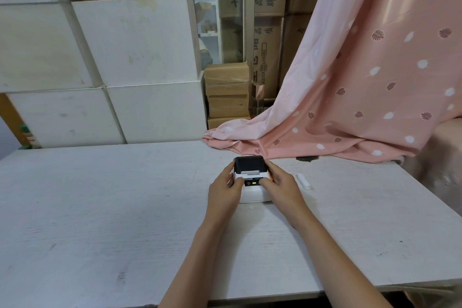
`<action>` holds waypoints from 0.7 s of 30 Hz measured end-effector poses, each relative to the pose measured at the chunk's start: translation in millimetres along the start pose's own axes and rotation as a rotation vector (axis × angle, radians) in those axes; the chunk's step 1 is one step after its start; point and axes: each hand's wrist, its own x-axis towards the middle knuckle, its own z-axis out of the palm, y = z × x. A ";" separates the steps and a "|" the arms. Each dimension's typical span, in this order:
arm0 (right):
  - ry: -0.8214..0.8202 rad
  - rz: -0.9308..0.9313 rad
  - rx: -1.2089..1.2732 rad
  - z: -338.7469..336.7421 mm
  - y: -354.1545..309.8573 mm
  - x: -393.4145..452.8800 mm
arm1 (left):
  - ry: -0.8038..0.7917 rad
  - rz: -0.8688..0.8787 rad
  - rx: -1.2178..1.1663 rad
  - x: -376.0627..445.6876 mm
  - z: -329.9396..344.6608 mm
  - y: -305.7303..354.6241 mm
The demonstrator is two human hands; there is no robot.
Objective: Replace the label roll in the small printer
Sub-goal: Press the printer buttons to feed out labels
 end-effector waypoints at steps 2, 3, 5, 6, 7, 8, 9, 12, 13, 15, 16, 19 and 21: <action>0.000 0.000 -0.001 0.1 -0.3 0.0 | 0.001 0.001 -0.006 0.3 0.1 -0.2; 0.001 0.001 -0.001 0.2 -0.3 -0.2 | 0.003 0.000 -0.010 0.3 0.2 -0.6; 0.004 0.008 0.002 0.3 -0.3 -0.3 | 0.007 -0.004 -0.020 0.5 0.2 -1.1; 0.006 0.011 0.004 0.3 -0.6 -0.4 | 0.007 -0.005 -0.024 0.6 0.4 -1.5; 0.009 0.014 0.005 0.3 -0.8 -0.4 | 0.007 -0.006 -0.028 0.7 0.5 -1.8; 0.012 0.012 0.004 0.4 -1.0 -0.3 | 0.009 -0.007 -0.032 0.7 0.5 -1.9; 0.013 0.009 0.002 0.5 -0.8 -0.1 | 0.009 -0.008 -0.034 0.6 0.4 -1.8; 0.011 0.011 0.006 0.6 0.2 -0.1 | 0.005 -0.006 -0.033 -0.3 0.3 -0.9; 0.011 0.011 0.007 0.6 0.5 -0.1 | 0.005 -0.007 -0.036 -0.6 0.3 -0.7; 0.008 0.010 0.005 0.7 0.3 0.0 | 0.013 -0.009 -0.049 -0.4 0.5 -1.2; 0.007 0.012 0.004 0.9 0.1 0.2 | 0.017 -0.007 -0.055 -0.2 0.5 -1.5; 0.011 0.013 0.000 1.1 0.1 0.8 | 0.022 -0.006 -0.062 0.3 0.6 -2.1; 0.012 0.012 -0.013 1.4 1.0 1.6 | 0.018 -0.004 -0.062 0.5 0.8 -2.5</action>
